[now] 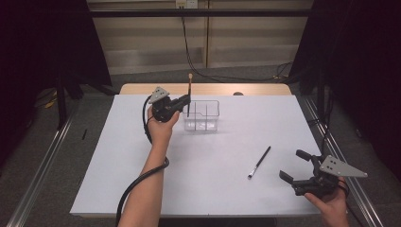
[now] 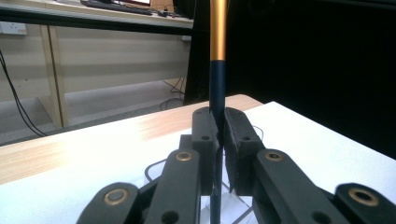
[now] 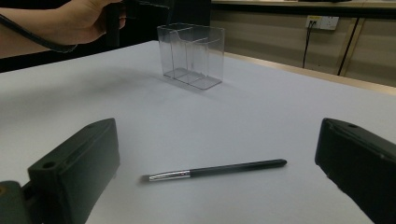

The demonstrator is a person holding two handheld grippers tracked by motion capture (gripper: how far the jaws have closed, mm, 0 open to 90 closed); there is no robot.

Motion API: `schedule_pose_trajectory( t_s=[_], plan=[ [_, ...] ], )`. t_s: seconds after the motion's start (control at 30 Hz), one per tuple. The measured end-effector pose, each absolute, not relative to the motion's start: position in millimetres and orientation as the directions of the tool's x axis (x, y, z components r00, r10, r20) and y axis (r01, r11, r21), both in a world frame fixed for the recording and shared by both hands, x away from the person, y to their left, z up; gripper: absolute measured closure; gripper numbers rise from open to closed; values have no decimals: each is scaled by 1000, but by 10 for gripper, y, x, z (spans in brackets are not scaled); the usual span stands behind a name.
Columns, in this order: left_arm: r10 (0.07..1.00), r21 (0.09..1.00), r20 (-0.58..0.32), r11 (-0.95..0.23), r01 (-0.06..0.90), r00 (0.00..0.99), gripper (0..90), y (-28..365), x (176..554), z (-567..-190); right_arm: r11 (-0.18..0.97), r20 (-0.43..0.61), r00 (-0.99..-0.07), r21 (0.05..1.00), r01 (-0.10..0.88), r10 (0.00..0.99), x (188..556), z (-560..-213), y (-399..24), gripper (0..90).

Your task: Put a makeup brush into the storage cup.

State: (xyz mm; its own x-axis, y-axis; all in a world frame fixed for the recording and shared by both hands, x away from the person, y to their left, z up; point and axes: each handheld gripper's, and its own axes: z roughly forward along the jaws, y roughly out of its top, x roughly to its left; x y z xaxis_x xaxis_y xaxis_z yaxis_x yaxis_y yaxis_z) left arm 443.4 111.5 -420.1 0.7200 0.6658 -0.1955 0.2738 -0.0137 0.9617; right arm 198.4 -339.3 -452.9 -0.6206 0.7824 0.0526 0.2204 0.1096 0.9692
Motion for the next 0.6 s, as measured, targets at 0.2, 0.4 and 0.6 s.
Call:
schedule_pose_trajectory(
  t_s=[0.2,0.4,0.6],
  plan=[
    [667,961,-191,-20,274,720,834,1124,4425,-4212,108,54,-621,969,221,782,1985,-4529,-3392,0],
    [663,960,-193,-25,279,723,833,1125,4413,-4220,109,54,-619,969,222,783,1987,-4529,-3391,0],
    [655,957,-201,-28,290,728,830,1126,4404,-4233,110,52,-619,969,220,784,1987,-4525,-3390,0]
  ],
)
